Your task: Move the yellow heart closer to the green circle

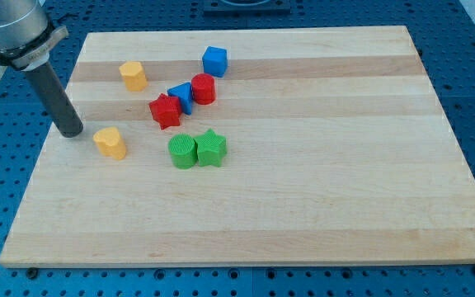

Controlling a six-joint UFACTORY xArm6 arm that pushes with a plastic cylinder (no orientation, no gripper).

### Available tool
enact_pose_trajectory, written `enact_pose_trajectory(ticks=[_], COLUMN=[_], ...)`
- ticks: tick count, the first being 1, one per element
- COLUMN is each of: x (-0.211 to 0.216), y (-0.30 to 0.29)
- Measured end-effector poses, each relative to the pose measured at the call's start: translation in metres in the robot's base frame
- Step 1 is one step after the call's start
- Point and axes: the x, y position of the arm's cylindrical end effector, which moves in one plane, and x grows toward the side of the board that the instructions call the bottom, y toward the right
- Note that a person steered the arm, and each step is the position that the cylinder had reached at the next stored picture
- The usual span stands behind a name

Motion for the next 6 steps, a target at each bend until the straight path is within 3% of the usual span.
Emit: enact_pose_trajectory(ticks=[2, 6], x=[0.014, 0.036], y=[0.056, 0.006])
